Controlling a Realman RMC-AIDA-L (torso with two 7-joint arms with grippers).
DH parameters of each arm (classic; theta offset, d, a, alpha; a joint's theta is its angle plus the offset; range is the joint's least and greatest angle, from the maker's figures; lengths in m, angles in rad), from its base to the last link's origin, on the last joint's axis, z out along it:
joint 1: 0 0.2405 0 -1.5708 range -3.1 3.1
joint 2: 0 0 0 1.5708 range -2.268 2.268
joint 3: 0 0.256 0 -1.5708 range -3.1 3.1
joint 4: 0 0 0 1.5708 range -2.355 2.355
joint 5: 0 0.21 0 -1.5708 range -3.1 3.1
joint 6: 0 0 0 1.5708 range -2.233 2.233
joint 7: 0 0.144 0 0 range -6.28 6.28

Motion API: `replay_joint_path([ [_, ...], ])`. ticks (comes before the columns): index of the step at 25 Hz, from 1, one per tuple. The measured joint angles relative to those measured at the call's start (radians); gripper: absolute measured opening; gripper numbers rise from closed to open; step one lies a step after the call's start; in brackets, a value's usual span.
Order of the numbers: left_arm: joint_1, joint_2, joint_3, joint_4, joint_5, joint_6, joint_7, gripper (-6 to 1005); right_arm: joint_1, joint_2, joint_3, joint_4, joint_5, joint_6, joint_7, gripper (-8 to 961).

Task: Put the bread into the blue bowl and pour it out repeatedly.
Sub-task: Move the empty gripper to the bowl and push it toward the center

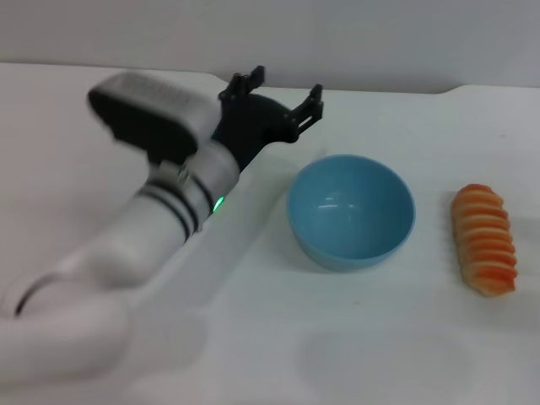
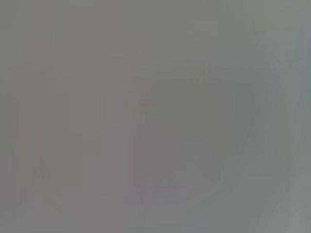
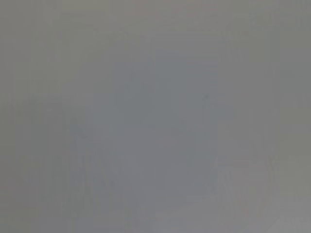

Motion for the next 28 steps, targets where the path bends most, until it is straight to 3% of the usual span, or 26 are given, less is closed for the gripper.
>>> replay_joint_path([
  [5, -0.027, -0.008, -0.281, 0.136, 0.124, 0.500, 0.009, 858, 0.003, 0.000, 0.000, -0.001, 0.001, 0.002, 0.000, 730],
  [8, -0.047, -0.009, -0.349, 0.182, 0.149, 0.645, 0.010, 858, 0.004, 0.000, 0.000, -0.003, 0.001, 0.005, 0.000, 730],
  [16, -0.126, -0.011, -0.652, 0.250, 0.152, 1.144, 0.088, 859, 0.006, 0.000, 0.001, -0.018, 0.002, 0.006, 0.000, 730],
  [20, -0.148, -0.011, -0.735, 0.244, 0.155, 1.269, 0.111, 858, 0.006, 0.000, 0.002, -0.023, 0.002, 0.007, 0.000, 730],
  [28, -0.153, -0.017, -0.723, 0.209, 0.141, 1.330, 0.125, 859, 0.006, 0.001, 0.003, -0.028, 0.003, 0.010, 0.000, 730],
])
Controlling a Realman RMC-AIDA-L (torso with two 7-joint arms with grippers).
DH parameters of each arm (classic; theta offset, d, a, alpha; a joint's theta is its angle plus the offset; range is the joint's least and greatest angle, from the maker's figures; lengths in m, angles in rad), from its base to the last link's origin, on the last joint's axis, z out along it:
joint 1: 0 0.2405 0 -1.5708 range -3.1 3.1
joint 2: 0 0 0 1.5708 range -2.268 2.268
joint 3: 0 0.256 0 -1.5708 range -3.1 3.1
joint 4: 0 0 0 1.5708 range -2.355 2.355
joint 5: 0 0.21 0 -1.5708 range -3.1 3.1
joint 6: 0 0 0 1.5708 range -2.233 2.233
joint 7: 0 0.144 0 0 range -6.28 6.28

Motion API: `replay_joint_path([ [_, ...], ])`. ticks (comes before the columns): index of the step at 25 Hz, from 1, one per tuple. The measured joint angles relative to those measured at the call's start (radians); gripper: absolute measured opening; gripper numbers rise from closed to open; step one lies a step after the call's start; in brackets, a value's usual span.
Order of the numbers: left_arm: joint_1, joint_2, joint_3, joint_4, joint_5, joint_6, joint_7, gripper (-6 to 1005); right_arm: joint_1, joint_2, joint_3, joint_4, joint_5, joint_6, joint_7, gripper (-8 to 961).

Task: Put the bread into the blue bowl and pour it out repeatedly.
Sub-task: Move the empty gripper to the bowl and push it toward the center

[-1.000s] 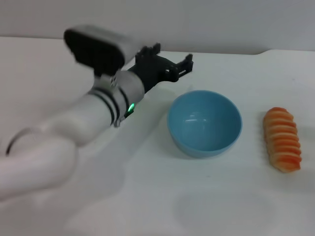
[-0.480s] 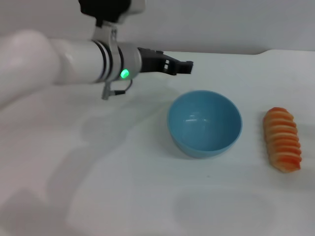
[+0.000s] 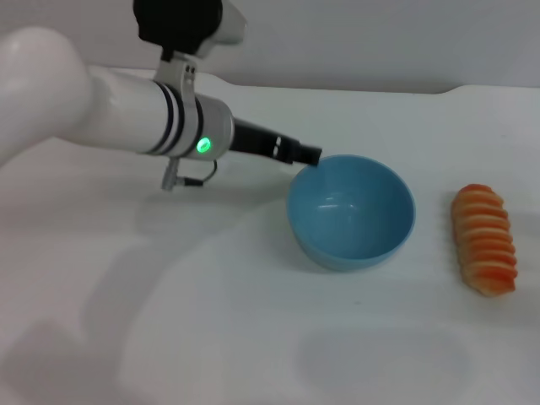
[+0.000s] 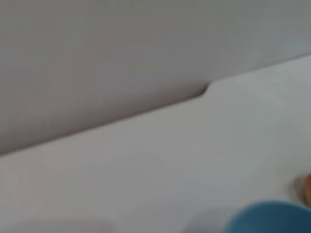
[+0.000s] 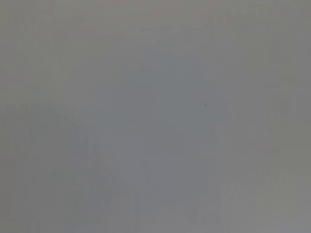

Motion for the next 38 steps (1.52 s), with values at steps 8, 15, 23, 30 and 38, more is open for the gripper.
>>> replay_joint_path([
  [8, -0.032, -0.004, 0.069, -0.090, -0.062, -0.006, 0.001, 863, 0.005, 0.001, 0.000, 0.002, 0.000, 0.001, 0.005, 730],
  [15, -0.057, -0.007, 0.075, -0.174, -0.082, -0.045, 0.027, 864, 0.006, 0.001, 0.000, 0.006, 0.000, 0.005, 0.002, 729],
  [23, -0.090, -0.009, 0.086, -0.281, -0.162, -0.090, 0.081, 865, 0.001, 0.002, 0.000, 0.008, 0.000, 0.013, 0.002, 729],
  [30, -0.112, -0.010, 0.092, -0.366, -0.214, -0.123, 0.095, 865, 0.003, 0.002, 0.000, 0.008, 0.000, 0.013, 0.002, 729],
  [38, -0.122, -0.011, 0.156, -0.384, -0.254, -0.167, 0.097, 866, 0.009, 0.002, 0.000, 0.008, 0.000, 0.013, 0.002, 729],
])
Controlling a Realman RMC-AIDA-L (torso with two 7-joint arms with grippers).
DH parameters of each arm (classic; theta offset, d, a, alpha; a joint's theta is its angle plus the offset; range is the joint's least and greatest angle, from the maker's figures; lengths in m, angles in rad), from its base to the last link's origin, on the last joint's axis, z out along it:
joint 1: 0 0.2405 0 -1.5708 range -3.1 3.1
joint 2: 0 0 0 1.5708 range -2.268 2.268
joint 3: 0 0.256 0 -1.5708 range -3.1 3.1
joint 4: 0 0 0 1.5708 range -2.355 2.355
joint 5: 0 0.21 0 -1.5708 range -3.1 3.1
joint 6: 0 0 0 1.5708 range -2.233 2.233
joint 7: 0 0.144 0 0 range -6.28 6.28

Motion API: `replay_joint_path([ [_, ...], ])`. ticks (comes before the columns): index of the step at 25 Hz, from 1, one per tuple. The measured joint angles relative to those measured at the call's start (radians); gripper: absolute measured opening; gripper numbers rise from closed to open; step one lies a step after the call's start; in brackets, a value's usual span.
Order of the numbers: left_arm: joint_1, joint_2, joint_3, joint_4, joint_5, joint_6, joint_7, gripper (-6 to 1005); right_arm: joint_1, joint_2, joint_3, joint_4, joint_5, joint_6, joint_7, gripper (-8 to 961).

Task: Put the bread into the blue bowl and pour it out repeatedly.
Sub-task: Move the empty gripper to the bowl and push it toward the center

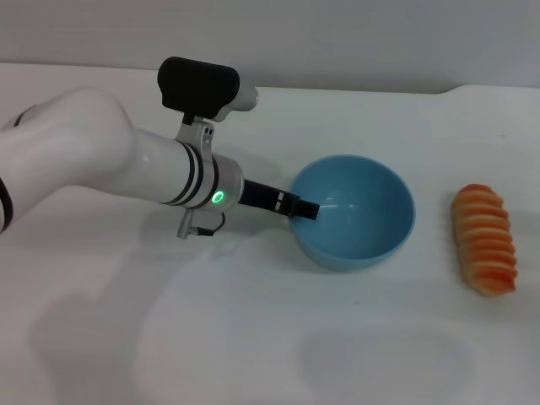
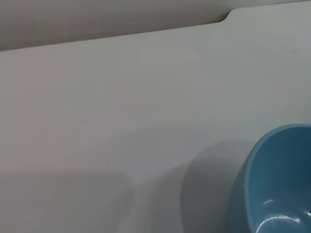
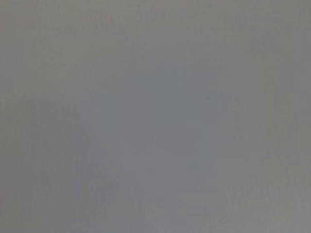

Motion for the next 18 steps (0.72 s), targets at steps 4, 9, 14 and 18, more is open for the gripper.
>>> replay_joint_path([
  [4, -0.002, -0.003, 0.018, -0.002, -0.018, -0.032, 0.000, 861, 0.001, 0.000, 0.000, 0.000, 0.000, 0.000, 0.000, 729],
  [9, -0.017, -0.003, 0.061, -0.023, -0.061, -0.061, 0.005, 844, 0.002, 0.000, 0.000, 0.000, 0.000, 0.007, 0.000, 729],
  [14, -0.034, -0.003, 0.083, -0.045, -0.067, -0.065, 0.002, 708, 0.002, 0.000, 0.000, 0.000, 0.000, 0.011, 0.000, 729],
  [18, -0.038, -0.002, 0.082, -0.056, -0.090, -0.086, -0.004, 583, 0.001, 0.000, 0.000, 0.000, 0.000, 0.011, 0.000, 729],
])
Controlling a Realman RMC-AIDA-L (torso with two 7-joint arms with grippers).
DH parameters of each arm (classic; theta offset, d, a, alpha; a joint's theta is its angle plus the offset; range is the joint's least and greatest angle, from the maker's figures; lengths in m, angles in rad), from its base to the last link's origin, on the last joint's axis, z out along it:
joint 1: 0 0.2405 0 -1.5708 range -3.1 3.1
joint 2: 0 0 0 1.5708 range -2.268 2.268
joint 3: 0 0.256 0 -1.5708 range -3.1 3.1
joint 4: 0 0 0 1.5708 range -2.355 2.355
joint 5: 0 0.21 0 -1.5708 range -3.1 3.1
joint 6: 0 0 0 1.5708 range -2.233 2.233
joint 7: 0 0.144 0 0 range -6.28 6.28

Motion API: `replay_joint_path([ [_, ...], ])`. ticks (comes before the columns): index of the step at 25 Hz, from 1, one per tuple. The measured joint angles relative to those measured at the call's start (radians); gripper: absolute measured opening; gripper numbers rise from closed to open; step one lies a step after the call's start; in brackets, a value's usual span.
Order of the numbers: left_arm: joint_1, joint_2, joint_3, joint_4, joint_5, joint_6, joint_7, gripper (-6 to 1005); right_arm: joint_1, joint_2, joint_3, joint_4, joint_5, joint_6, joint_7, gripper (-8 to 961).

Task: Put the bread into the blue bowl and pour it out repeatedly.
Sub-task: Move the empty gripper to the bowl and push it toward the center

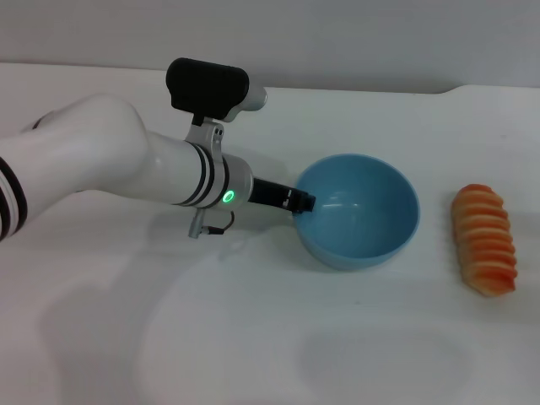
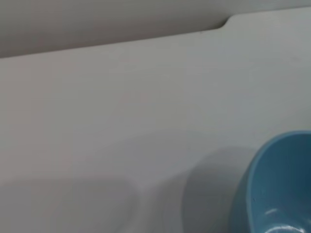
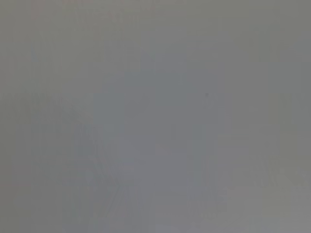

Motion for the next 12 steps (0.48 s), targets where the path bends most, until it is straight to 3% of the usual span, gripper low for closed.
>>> replay_joint_path([
  [12, -0.010, 0.000, 0.006, -0.023, -0.016, -0.007, -0.004, 151, -0.008, 0.002, -0.006, 0.003, -0.005, 0.001, 0.004, 729],
])
